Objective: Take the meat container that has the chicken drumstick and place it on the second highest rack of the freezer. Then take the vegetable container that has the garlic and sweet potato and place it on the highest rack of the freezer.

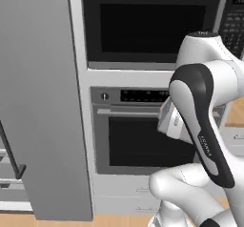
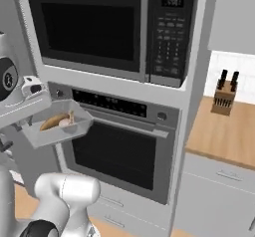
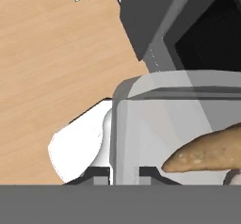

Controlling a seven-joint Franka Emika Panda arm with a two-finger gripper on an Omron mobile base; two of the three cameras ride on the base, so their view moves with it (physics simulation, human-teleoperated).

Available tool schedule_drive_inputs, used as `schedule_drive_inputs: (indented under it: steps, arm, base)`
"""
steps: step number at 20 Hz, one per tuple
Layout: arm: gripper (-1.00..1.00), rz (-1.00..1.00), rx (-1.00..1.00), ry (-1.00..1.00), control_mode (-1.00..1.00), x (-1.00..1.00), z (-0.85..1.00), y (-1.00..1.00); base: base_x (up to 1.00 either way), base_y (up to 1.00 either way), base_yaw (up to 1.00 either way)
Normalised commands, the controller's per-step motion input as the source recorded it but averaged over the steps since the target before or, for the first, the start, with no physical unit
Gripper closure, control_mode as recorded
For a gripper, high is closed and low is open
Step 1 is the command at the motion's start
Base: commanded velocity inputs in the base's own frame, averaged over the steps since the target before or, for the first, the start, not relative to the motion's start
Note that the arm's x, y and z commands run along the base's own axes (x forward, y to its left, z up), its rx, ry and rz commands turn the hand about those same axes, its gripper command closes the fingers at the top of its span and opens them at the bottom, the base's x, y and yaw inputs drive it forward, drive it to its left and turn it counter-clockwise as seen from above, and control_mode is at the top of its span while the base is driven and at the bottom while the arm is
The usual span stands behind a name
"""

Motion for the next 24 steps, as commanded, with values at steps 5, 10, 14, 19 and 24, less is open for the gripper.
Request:
schedule_drive_inputs:
  steps: [5,10,14,19,24]
  arm:
    - [1.0,0.0,0.0,0.0,1.0,0.0,0.0,0.0]
    - [1.0,0.0,0.0,0.0,1.0,0.0,0.0,0.0]
    - [1.0,0.0,0.0,0.0,1.0,0.0,0.0,0.0]
    - [1.0,0.0,0.0,0.0,1.0,0.0,0.0,0.0]
    - [1.0,0.0,0.0,0.0,1.0,0.0,0.0,0.0]
  base:
    - [0.0,1.0,0.24]
    - [-0.06,0.98,0.19]
    - [-0.11,0.81,0.0]
    - [0.0,0.91,-0.25]
    - [0.24,0.82,-0.24]
